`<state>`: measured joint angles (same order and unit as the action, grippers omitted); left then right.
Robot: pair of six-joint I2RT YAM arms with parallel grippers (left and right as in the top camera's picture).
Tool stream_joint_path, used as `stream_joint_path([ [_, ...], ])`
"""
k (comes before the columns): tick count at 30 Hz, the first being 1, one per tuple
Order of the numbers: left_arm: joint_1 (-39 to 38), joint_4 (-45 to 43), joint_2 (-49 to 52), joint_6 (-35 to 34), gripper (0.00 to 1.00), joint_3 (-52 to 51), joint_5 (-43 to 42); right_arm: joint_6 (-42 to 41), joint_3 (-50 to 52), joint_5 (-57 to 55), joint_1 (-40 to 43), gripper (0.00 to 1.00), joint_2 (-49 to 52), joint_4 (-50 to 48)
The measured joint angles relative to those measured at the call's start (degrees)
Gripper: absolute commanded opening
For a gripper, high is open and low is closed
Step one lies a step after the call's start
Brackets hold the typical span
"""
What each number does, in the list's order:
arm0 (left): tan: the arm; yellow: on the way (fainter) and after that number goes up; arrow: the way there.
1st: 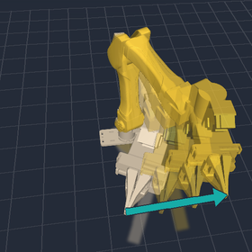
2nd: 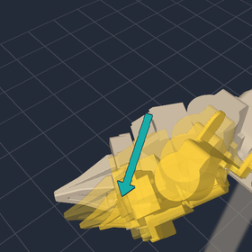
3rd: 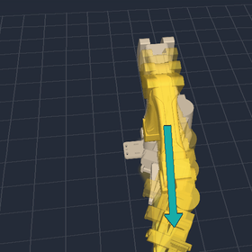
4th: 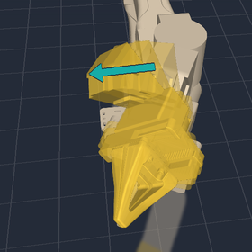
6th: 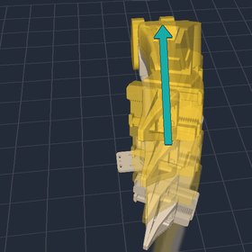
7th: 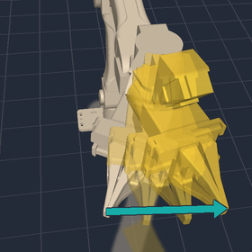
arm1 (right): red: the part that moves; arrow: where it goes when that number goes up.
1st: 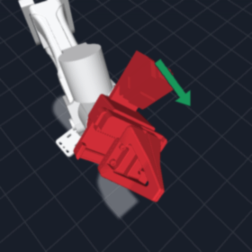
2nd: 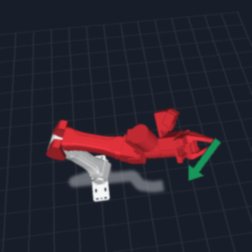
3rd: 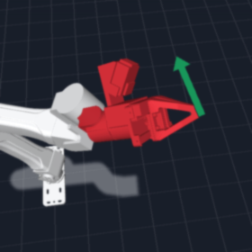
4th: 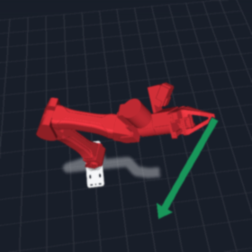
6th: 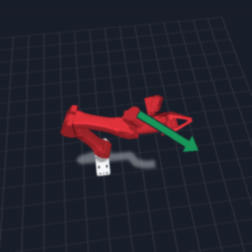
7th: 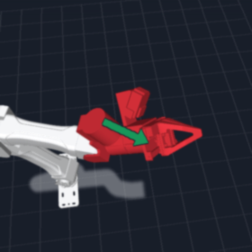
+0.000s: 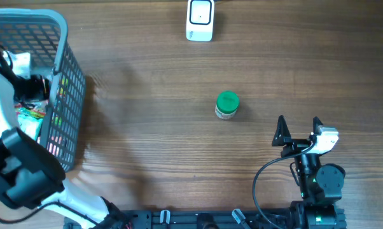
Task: Scan the item barcode
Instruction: 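Carry the Haribo bag out and drop it beside the jar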
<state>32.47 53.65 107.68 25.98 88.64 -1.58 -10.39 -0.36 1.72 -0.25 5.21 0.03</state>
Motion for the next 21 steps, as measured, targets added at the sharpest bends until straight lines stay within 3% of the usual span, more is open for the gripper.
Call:
stream_joint_path([
  [13,-0.2,-2.3,11.5,7.0,1.0,-0.1,0.8,0.0,0.0,0.0,0.0,1.0,0.0,0.0],
  [17,-0.2,-2.2,12.6,7.4,0.42,1.0,0.2,0.0,0.0,0.0,0.0,1.0,0.0,0.0],
  [18,-0.3,-2.7,12.8,7.5,0.09,1.3,0.0,0.0,0.0,0.0,0.0,1.0,0.0,0.0],
  [19,-0.5,-3.9,12.9,7.6,0.04,1.3,0.4,0.0,0.0,0.0,0.0,1.0,0.0,0.0],
  [21,-0.7,-5.9,12.9,7.7,0.04,1.3,2.7,0.0,0.0,0.0,0.0,1.0,0.0,0.0],
])
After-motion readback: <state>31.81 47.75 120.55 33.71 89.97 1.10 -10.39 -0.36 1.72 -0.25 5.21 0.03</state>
